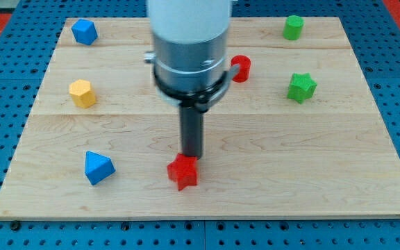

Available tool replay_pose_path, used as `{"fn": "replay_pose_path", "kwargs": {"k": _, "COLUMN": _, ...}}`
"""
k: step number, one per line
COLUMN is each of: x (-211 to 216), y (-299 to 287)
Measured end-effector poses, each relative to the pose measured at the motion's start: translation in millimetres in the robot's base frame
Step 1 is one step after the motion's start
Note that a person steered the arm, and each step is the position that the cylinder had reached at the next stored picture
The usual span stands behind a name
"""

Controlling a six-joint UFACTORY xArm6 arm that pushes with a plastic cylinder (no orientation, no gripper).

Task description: Place the red circle diagonal to the red star

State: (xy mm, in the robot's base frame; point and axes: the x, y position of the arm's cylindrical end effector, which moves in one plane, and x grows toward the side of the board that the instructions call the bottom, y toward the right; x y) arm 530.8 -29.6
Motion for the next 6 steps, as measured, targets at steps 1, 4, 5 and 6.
{"fn": "replay_pose_path", "kwargs": {"k": 1, "x": -28, "y": 13}}
{"fn": "replay_pose_path", "kwargs": {"k": 4, "x": -169, "y": 1}}
{"fn": "replay_pose_path", "kwargs": {"k": 5, "x": -186, "y": 7}}
{"fn": "replay_pose_path", "kwargs": {"k": 6, "x": -257, "y": 36}}
